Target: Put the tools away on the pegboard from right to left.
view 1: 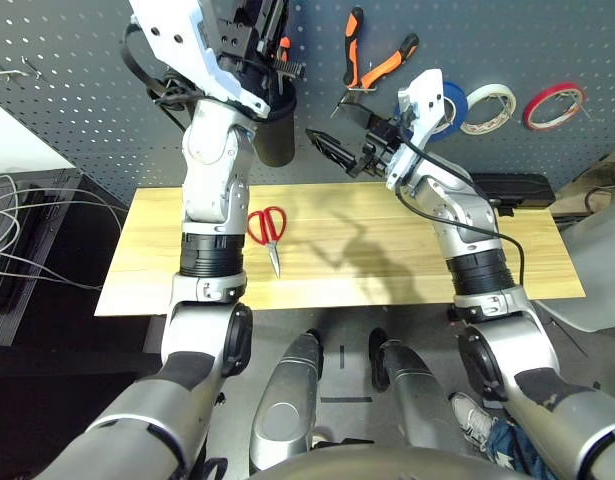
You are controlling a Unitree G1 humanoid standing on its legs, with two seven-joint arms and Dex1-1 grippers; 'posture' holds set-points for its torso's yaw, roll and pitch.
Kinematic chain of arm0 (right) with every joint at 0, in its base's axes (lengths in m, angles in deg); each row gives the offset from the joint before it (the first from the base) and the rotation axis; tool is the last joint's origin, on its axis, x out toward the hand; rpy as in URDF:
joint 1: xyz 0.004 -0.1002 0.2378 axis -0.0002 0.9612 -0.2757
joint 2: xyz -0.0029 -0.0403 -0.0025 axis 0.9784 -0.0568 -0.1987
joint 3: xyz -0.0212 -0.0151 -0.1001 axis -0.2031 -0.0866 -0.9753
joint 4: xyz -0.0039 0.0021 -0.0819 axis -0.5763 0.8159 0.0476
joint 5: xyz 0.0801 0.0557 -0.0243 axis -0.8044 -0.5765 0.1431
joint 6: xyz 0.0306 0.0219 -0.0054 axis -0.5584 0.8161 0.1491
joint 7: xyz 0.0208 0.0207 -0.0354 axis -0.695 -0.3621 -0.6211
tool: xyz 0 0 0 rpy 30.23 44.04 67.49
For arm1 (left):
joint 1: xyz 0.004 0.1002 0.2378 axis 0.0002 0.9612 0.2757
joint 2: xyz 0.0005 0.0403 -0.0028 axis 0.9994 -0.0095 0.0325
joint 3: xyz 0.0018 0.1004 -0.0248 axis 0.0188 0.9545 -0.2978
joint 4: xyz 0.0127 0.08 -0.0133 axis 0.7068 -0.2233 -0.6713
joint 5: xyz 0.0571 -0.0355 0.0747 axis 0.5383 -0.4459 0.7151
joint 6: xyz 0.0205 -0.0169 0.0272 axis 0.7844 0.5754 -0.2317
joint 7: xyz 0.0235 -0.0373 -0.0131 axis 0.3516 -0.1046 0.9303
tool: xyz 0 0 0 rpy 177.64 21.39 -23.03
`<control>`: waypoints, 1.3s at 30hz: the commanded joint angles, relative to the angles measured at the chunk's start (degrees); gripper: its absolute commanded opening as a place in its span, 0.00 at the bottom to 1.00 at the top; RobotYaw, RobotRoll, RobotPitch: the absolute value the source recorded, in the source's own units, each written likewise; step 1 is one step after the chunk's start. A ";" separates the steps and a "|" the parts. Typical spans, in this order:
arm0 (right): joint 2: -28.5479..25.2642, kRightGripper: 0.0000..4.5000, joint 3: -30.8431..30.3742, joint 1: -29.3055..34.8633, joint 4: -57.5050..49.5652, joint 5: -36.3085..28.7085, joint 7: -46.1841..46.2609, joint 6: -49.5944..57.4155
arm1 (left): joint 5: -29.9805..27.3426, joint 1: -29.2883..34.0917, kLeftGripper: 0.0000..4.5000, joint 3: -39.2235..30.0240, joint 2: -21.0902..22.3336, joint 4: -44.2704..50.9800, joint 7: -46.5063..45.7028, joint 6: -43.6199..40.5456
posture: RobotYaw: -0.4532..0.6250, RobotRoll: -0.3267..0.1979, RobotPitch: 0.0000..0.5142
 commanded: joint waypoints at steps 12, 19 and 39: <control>-4.21 1.00 -1.46 6.14 -2.19 2.12 0.33 1.83 | 0.31 3.87 1.00 7.03 2.02 9.07 7.21 1.89 | 0.55 0.62 0.46; -9.37 1.00 -1.28 15.44 -4.31 4.64 3.88 6.05 | -1.75 12.45 1.00 15.94 1.57 16.72 14.47 -7.56 | 0.53 0.62 0.48; -15.28 1.00 -4.76 21.19 -5.34 10.36 8.88 19.73 | 9.10 18.20 1.00 23.44 -1.53 -9.35 14.57 -11.20 | 0.50 0.62 0.55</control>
